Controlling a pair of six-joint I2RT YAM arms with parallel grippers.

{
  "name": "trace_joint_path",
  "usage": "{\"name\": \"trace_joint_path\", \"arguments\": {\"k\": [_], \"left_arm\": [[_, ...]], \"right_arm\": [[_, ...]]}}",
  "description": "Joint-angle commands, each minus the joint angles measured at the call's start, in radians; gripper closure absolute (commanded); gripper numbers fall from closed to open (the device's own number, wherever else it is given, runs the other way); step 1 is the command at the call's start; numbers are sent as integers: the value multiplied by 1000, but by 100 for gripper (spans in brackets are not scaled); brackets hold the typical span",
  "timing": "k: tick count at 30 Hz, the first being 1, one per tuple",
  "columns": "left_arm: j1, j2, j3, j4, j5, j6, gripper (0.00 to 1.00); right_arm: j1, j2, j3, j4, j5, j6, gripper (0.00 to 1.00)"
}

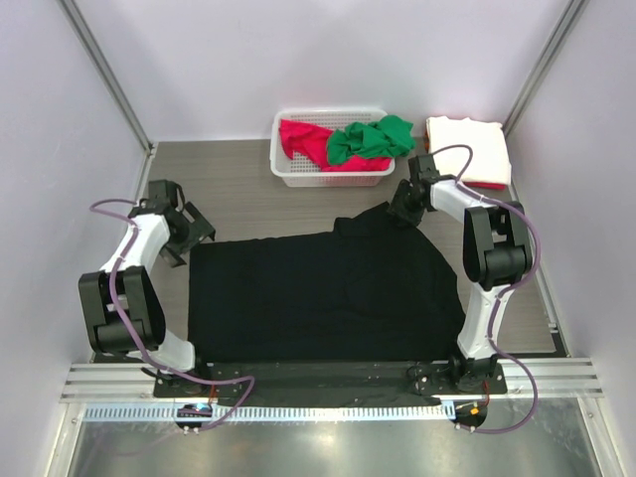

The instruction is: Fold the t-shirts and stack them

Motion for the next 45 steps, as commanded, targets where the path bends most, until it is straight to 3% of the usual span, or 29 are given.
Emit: {"name": "trace_joint_path", "arguments": {"k": [1, 6, 13, 17, 20, 21, 22, 29, 37, 43, 45], "left_arm": [[10, -12, -9, 37, 15, 22, 5], [13, -12, -19, 39, 4, 30, 5], [16, 75, 10, 45, -6, 2, 5], [19, 163, 48, 37, -20, -13, 11], [25, 222, 69, 33, -39, -25, 18], [27, 245, 74, 33, -42, -27, 20], [30, 252, 86, 30, -43, -29, 22], [42, 259, 122, 20, -91, -27, 39], [52, 373, 215, 10, -71, -25, 43], [52, 404, 223, 57, -7, -30, 60], [52, 404, 223, 66, 7, -33, 72]], "right_arm": [[4, -21, -30, 9, 50, -30, 49], [5, -69, -45, 4, 78, -52, 44], [60, 24, 12, 7, 56, -67, 48], [85, 67, 36, 12, 70, -64, 64], [87, 74, 32, 23, 68, -62, 86], [87, 71, 32, 24, 68, -62, 98], [85, 64, 35, 24, 70, -64, 99], [87, 0, 100, -39, 130, -90, 99], [87, -43, 167, -114, 114, -90, 99], [85, -52, 183, -128, 104, -95, 99], [83, -49, 191, -129, 101, -96, 99]]}}
